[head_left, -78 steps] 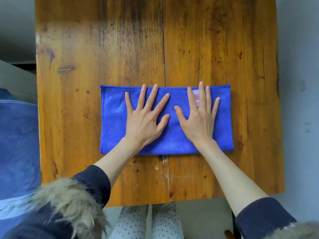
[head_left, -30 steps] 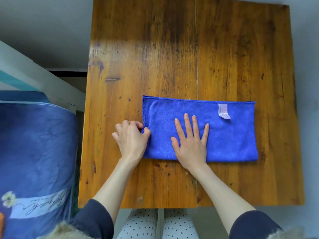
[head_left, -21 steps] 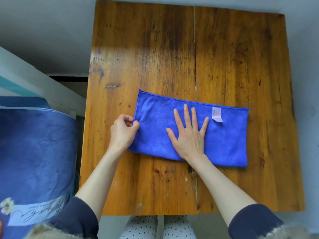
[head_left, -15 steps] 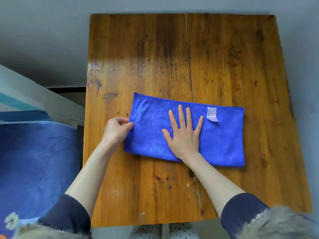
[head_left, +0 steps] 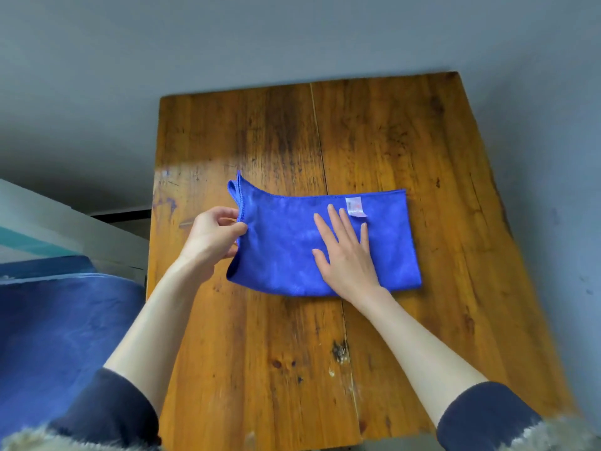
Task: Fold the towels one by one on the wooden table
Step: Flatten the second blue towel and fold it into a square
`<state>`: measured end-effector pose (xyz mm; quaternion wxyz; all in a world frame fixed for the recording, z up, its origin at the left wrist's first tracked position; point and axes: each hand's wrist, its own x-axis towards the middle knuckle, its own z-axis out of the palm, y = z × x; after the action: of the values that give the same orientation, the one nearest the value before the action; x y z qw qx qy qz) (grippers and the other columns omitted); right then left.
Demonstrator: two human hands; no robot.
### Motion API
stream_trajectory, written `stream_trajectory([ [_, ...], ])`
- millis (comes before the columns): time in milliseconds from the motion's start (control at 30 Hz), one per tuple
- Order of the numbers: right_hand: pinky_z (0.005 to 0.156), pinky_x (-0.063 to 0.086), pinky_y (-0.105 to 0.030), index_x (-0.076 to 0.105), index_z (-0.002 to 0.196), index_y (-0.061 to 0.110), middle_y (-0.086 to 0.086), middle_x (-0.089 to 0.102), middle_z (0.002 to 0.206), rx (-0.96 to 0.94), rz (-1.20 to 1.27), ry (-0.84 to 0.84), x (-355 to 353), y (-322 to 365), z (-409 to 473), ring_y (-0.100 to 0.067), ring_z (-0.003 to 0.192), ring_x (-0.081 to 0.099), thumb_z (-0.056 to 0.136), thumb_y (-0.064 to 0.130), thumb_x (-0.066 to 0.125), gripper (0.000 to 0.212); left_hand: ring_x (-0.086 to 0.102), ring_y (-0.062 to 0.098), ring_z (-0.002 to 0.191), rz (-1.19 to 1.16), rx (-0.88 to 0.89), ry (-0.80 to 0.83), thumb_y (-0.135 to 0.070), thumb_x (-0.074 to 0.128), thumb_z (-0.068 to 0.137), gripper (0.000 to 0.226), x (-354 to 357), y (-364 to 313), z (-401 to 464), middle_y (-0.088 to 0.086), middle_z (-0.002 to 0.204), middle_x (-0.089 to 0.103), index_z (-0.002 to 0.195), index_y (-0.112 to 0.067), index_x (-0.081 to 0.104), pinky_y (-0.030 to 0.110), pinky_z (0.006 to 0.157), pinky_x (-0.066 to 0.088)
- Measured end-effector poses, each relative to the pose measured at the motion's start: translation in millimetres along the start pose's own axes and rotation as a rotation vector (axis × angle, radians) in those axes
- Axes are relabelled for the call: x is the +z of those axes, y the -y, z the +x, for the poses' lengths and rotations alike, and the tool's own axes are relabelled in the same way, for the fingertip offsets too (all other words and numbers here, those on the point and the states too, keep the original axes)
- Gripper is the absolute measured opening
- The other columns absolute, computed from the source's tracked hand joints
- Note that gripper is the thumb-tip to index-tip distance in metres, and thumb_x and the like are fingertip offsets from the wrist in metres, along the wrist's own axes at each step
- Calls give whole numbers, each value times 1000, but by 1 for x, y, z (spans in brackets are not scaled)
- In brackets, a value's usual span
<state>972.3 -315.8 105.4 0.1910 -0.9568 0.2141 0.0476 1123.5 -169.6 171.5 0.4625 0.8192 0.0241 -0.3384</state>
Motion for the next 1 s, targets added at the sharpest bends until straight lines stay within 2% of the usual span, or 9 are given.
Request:
stream_trajectory([
  [100, 117, 6, -41, 23, 147, 22, -1, 12, 157, -28, 135, -127, -15, -18, -30, -15, 146, 2, 95, 25, 46, 57, 56, 12, 68, -7, 24, 0, -3, 56, 85, 17, 16, -13, -12, 5, 91, 63, 98, -13, 59, 24, 55, 46],
  [300, 118, 8, -29, 25, 147, 18, -1, 14, 157, 107, 124, 59, -23, -75, -63, -14, 146, 3, 99, 28, 38, 51, 52, 12, 54, 26, 109, 27, -3, 57, 83, 24, 72, -44, -30, 6, 84, 58, 106, -8, 58, 17, 46, 49],
  [467, 111, 21, -22, 40, 140, 11, -4, 36, 149, 77, 207, -41, -21, -93, -77, -15, 141, 23, 98, 20, 43, 43, 53, 12, 49, 99, 164, 42, -3, 56, 82, 22, 130, -50, -42, -2, 73, 51, 102, -12, 56, 22, 52, 53],
  [600, 94, 43, -23, 60, 120, 3, -9, 58, 121, 116, 337, -200, -20, -98, -83, -19, 112, 53, 93, 9, 51, 29, 56, 13, 56, 169, 173, 47, -5, 55, 83, 23, 170, -46, -46, -2, 77, 51, 104, -13, 56, 24, 56, 56],
  [667, 84, 42, -14, 63, 115, 4, -6, 59, 112, 211, 484, -243, -21, -102, -84, -10, 97, 54, 93, 8, 52, 25, 58, 15, 57, 220, 179, 42, -6, 55, 83, 22, 187, -44, -45, -3, 78, 51, 104, -14, 55, 34, 67, 58],
  [767, 76, 39, -4, 64, 115, 7, -3, 61, 110, 405, 700, -233, -20, -113, -85, -5, 94, 53, 95, 9, 49, 25, 61, 21, 63, 270, 196, 28, -7, 55, 83, 24, 209, -44, -45, -4, 78, 51, 106, -14, 55, 34, 67, 57],
  [833, 78, 46, -9, 64, 114, 8, -2, 65, 108, 516, 861, -213, -22, -119, -83, -8, 94, 58, 96, 10, 47, 25, 63, 28, 77, 282, 213, 37, -8, 54, 83, 25, 223, -44, -46, -3, 79, 51, 107, -14, 55, 40, 74, 55],
  [900, 82, 54, -25, 65, 112, 8, 0, 68, 99, 605, 1034, -202, -23, -125, -80, -12, 91, 64, 97, 11, 43, 26, 62, 31, 86, 313, 226, 58, -8, 53, 83, 26, 235, -42, -46, 0, 83, 52, 108, -13, 54, 43, 79, 53],
  [1000, 74, 56, -23, 65, 110, 10, 7, 67, 89, 654, 1137, -148, -22, -134, -77, -9, 83, 66, 98, 15, 41, 27, 59, 33, 91, 338, 252, 44, -8, 52, 84, 26, 250, -38, -46, 7, 94, 54, 110, -11, 54, 46, 81, 51],
])
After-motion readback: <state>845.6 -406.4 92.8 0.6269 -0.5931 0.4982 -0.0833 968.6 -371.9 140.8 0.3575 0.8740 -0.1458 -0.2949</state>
